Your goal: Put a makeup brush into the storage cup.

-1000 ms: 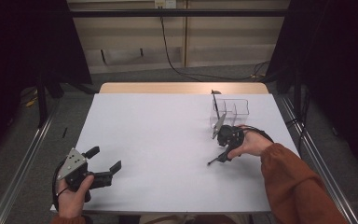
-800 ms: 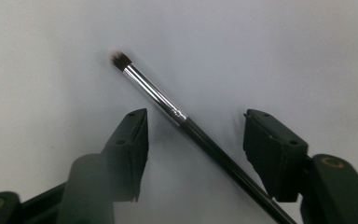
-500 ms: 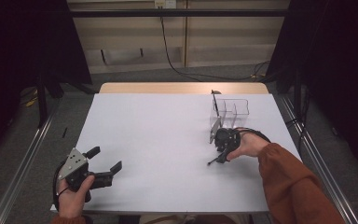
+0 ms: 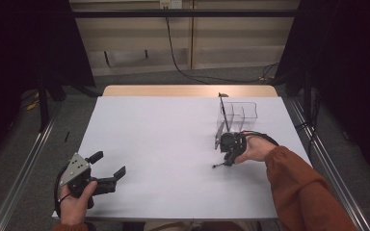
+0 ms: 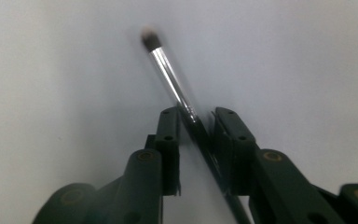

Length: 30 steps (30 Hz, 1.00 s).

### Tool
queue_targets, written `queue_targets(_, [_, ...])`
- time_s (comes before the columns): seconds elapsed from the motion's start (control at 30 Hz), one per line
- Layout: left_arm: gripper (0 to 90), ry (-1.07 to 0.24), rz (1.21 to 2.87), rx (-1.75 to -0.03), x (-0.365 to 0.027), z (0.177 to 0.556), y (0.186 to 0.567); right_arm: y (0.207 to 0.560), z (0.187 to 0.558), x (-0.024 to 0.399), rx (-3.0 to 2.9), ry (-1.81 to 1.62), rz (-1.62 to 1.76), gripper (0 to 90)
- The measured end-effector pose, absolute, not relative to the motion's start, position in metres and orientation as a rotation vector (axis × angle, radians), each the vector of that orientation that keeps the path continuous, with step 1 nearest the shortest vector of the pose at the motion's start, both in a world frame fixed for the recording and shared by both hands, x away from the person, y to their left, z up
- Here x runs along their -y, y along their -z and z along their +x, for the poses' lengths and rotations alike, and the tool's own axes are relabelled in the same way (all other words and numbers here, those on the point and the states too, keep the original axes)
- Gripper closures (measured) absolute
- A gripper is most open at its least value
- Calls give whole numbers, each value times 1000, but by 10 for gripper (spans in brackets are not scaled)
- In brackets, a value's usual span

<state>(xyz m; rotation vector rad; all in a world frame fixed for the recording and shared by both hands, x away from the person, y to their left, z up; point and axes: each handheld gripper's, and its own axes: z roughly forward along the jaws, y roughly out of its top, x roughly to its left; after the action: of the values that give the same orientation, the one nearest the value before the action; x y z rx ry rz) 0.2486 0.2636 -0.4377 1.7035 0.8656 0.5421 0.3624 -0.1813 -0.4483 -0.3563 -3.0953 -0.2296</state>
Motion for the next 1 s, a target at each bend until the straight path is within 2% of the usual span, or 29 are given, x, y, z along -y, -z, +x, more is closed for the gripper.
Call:
queue_targets(0.33, [22, -542, 1705, -865, -264, 249, 438, 448, 360, 181, 3085, 232, -354, 840])
queue_targets(1.0, [22, -542, 1704, -867, -264, 249, 438, 447, 357, 184, 3097, 262, -371, 846])
